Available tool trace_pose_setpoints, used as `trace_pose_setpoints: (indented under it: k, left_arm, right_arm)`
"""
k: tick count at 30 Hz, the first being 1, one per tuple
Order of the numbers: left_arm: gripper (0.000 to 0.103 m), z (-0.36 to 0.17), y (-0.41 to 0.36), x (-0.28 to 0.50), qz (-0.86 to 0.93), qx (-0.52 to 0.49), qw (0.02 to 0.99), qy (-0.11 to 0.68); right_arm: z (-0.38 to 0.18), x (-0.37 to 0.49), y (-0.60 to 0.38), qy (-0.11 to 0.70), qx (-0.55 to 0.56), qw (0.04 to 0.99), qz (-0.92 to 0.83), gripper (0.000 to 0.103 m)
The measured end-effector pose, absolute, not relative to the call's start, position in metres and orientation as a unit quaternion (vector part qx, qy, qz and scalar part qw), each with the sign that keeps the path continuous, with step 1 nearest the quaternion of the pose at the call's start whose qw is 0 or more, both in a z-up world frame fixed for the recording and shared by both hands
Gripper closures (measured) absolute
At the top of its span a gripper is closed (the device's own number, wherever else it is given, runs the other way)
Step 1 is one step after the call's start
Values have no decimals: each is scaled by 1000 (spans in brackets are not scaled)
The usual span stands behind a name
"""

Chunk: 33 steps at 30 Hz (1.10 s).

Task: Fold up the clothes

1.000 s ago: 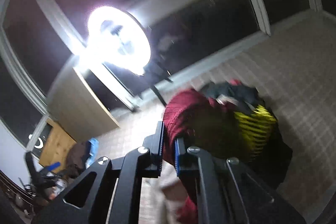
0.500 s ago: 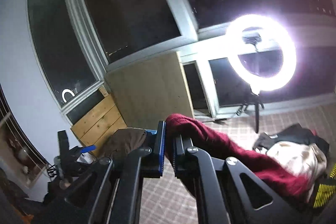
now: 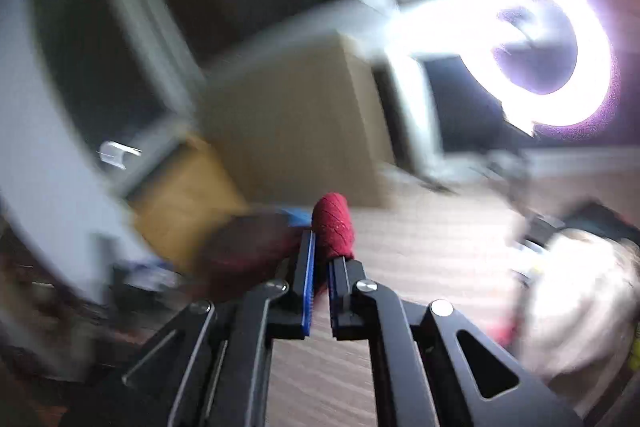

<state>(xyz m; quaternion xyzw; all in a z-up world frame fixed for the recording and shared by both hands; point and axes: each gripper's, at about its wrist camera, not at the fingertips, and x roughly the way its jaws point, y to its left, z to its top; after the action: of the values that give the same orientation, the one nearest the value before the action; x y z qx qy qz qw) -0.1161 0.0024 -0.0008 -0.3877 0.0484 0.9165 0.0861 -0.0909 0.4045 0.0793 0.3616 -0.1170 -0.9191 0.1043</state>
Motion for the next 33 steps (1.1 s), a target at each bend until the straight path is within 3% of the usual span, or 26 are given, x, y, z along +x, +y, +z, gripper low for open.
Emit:
trace_pose_setpoints:
  k: [3,5,8,11,16,19,23,33]
  left_arm:
    - [1,-14,20,-127,908,-403,96,69]
    - [1,-23,38,-137,899,-416,108,82]
    - [1,-38,70,-154,884,-436,135,99]
    - [1,-47,105,-164,876,-441,157,116]
    - [1,-57,160,-176,866,-442,184,143]
    - [1,-60,182,-177,863,-438,196,157]
    - [1,-65,205,-179,858,-438,208,168]
    - [3,-108,214,-190,837,-474,206,182]
  right_arm:
    - [7,-115,426,-47,448,-21,-893,92]
    - [-32,-119,444,-86,479,-31,-873,89]
    - [-74,-119,453,-119,505,-33,-854,68]
    - [-99,-117,455,-123,513,-40,-849,64]
    - [-111,-113,477,-188,514,-18,-837,64]
    - [-99,-106,480,-153,501,-35,-851,63]
    - [-83,-101,491,-155,481,-34,-862,54]
    - [-92,-97,498,-128,474,-39,-870,53]
